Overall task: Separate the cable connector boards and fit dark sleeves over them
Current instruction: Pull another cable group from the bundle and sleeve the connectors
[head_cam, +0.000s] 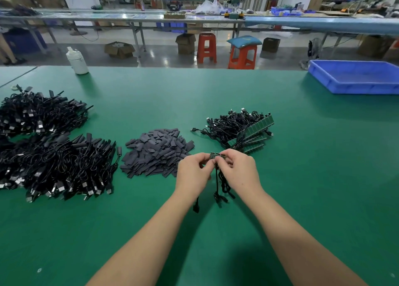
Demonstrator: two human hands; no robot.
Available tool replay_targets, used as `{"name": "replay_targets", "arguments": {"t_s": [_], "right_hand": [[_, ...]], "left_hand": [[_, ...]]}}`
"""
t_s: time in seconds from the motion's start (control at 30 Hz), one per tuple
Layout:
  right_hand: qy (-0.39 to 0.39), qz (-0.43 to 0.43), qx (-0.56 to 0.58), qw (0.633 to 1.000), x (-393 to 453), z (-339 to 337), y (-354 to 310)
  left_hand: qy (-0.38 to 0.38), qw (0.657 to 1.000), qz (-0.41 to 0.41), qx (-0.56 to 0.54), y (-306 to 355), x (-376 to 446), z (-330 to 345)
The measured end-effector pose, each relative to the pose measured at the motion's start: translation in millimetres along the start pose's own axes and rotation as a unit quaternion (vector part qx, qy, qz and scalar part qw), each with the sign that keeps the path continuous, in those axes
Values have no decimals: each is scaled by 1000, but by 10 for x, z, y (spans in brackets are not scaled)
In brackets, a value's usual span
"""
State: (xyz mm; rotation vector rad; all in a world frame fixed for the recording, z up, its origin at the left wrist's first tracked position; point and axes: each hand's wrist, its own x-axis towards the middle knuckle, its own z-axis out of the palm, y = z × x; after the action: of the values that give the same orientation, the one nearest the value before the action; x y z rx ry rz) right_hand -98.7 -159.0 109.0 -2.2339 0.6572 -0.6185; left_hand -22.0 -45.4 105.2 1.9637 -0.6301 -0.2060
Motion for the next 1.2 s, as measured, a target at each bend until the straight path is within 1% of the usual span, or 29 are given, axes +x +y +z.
{"name": "replay_targets", "arguments": {"t_s": [0.2,0.3,0.37,0.43,0.5,0.6,0.63,0.7,0.8,0.9,1.03,1.1,1.17,1.2], "right_hand": [[35,4,-18,999,-80,115,26],[46,1,-6,999,-76,134,63],[39,-1,-8,999,-5,66,118],[-3,8,-33,999,118,-47,196],[-75,20,-91,993,258,-185,278],[-211,18,-171,962,447,-337,358],[-243,14,-197,950,496,-357,378],[-267,13,-231,936,566,-349,431],[-257,7,-269,928,599,-233,474],[-226,-33,-309,923,584,-73,501],[-212,-56,-323,921,535,93,570],[-185,-88,-330,921,494,170,578],[-144,-113,-293,938,450,239,518],[-135,-99,-236,957,411,267,454]], "left_hand": [[31,999,1,27,-38,-36,84],[47,998,3,33,-46,-51,95],[65,997,-5,31,-80,-31,47],[60,998,-13,29,-126,-2,-38],[28,999,-14,39,-165,9,-109],[-24,999,-25,38,-199,-24,-156],[-39,998,-34,35,-211,-36,-154],[-59,997,-56,17,-244,-52,-133],[-68,995,-77,-1,-297,-49,-81],[-76,994,-81,2,-340,-46,-36],[-84,992,-86,-35,-383,-32,2],[-82,992,-82,-44,-400,-32,3],[-69,992,-81,-63,-421,-19,-8],[-60,992,-84,-78,-430,-11,-19]]}}
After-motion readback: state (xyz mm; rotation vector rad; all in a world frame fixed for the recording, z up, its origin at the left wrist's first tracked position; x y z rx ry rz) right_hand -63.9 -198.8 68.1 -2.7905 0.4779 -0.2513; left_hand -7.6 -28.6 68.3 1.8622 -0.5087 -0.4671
